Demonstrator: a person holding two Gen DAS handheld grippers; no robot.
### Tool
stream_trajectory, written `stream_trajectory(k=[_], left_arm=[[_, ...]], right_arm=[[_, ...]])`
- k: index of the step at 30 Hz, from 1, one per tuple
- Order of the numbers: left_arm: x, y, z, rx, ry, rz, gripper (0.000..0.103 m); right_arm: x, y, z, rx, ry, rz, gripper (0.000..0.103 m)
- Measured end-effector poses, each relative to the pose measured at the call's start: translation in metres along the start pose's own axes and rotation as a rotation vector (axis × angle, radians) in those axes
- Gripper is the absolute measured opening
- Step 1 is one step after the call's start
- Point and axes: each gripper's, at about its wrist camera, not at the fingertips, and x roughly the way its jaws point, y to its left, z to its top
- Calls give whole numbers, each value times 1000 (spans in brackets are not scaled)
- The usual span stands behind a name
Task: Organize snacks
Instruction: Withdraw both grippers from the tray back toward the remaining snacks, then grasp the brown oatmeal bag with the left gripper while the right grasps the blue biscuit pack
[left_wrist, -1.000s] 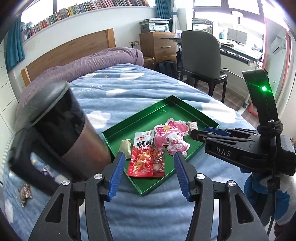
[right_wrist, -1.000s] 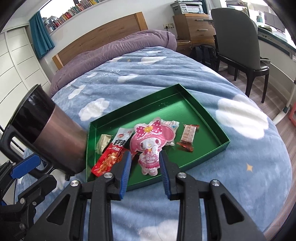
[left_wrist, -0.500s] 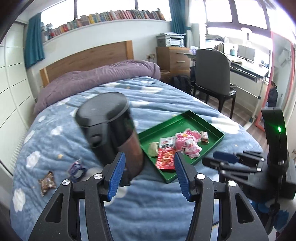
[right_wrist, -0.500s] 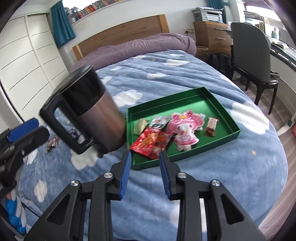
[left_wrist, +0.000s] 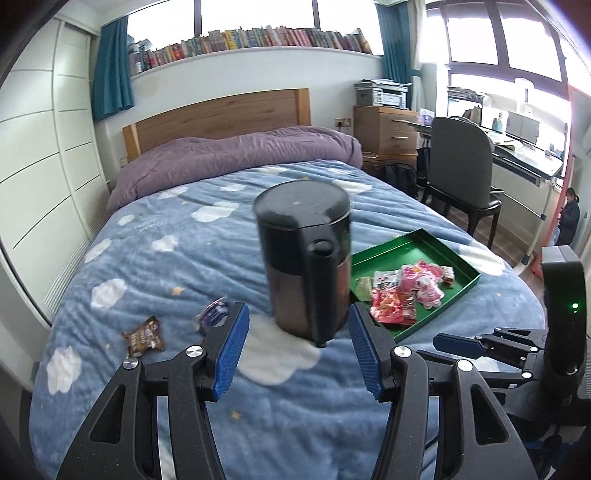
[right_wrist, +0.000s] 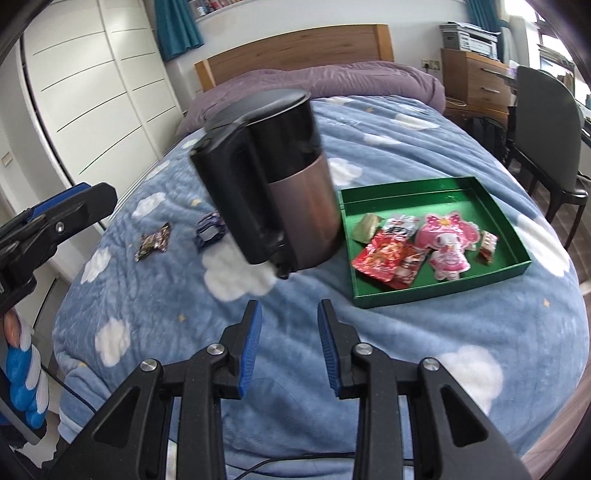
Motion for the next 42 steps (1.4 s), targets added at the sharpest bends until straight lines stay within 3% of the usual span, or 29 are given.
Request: stream_trajectory(k=[9,16,17,18,20,25,27,32,42], left_arm=[[25,99,-46,-117,100,143,53],[56,192,-83,-246,183,259,54],[61,205,-88,-262,192,273,55],[63,214,-91,-274,197,279,55],[71,233,-98,-313,208,288,56],[91,268,-109,-382,233,282,62],[99,277,-112,-405,240,272,63],[119,288,-108,-439,248,242,75],[177,297,-92,-477,286,161,76]], right_arm=[[40,67,6,-98,69,96,17],[96,124,19,-165,138,170,18],[103,130,21,-171,144,176,21],[111,136,24,-176,151,179,37],[127,149,31,-191,159,183,51],[159,164,50,-222,174,175,54],[171,167,58,-231,172,160,77],[196,169,77,-241,170,128,101],[252,169,104,-253,190,56,103]])
